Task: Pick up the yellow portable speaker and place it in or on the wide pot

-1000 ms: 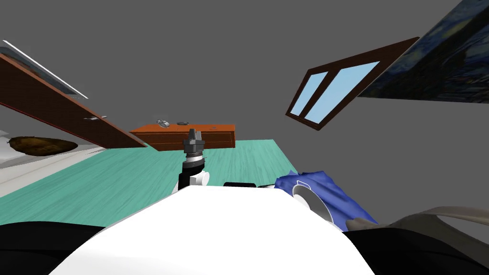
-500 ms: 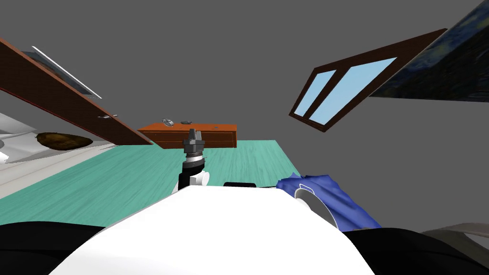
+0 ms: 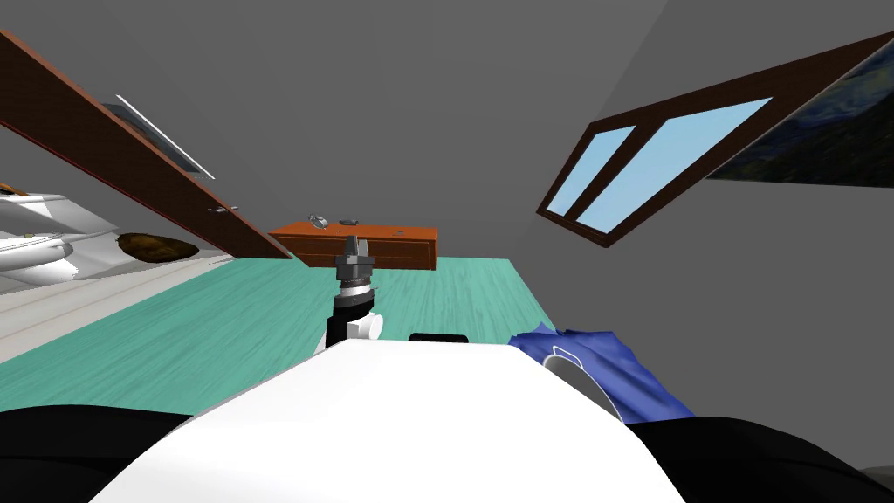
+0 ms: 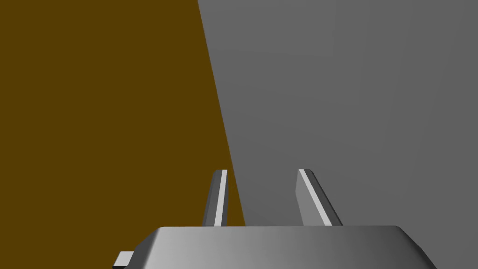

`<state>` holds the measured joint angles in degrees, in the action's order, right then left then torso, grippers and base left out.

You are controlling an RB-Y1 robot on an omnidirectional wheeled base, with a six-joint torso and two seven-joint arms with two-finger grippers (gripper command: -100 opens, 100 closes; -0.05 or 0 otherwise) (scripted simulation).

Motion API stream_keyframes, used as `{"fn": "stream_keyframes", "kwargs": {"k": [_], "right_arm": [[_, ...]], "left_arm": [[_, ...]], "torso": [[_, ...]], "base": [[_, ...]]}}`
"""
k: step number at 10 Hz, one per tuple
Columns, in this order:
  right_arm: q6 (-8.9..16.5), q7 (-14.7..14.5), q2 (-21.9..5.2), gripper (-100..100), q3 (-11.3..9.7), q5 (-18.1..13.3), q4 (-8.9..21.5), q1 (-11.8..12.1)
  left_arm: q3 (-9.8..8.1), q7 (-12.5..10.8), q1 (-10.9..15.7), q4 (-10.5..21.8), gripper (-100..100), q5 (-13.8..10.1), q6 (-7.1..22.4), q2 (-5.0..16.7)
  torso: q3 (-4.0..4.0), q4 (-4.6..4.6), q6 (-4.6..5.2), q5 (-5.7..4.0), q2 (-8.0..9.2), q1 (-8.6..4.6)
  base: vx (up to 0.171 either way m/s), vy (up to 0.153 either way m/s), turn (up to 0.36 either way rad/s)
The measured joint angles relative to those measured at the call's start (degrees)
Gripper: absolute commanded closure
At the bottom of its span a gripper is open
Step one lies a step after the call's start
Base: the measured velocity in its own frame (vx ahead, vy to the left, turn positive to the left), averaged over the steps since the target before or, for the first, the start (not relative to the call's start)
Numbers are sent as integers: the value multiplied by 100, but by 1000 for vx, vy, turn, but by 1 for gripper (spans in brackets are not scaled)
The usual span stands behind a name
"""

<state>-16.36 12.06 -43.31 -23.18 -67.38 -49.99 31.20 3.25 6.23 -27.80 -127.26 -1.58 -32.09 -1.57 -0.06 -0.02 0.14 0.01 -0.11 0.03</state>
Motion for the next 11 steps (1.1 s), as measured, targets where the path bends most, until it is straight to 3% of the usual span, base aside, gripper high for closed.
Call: {"fn": "stream_keyframes", "kwargs": {"k": [3,4,5,9,10,11], "right_arm": [[-38,-34,134,-100,-59,-72,218,8],[-34,-20,136,0,-68,-76,222,7],[-35,-21,135,-100,-67,-76,222,7],[138,118,551,-100,-197,-135,681,-375],[150,135,561,100,-203,-137,684,-386],[148,134,559,100,-203,-137,682,-385]], "left_arm": [[0,0,0,0,0,0,0,0],[0,0,0,0,0,0,0,0],[0,0,0,0,0,0,0,0],[0,0,1,0,0,0,0,0],[0,0,0,0,0,0,0,0],[0,0,0,0,0,0,0,0]], "torso": [[0,0,0,0,0,-2],[1,0,1,1,1,3],[1,1,1,2,2,8],[21,8,4,-21,37,-29],[17,6,8,-29,30,-42],[13,4,8,-29,22,-41]], "base": [[7,-25,36],[0,0,0],[-35,-23,119],[-70,-50,105],[0,0,0],[-2,7,3]]}}
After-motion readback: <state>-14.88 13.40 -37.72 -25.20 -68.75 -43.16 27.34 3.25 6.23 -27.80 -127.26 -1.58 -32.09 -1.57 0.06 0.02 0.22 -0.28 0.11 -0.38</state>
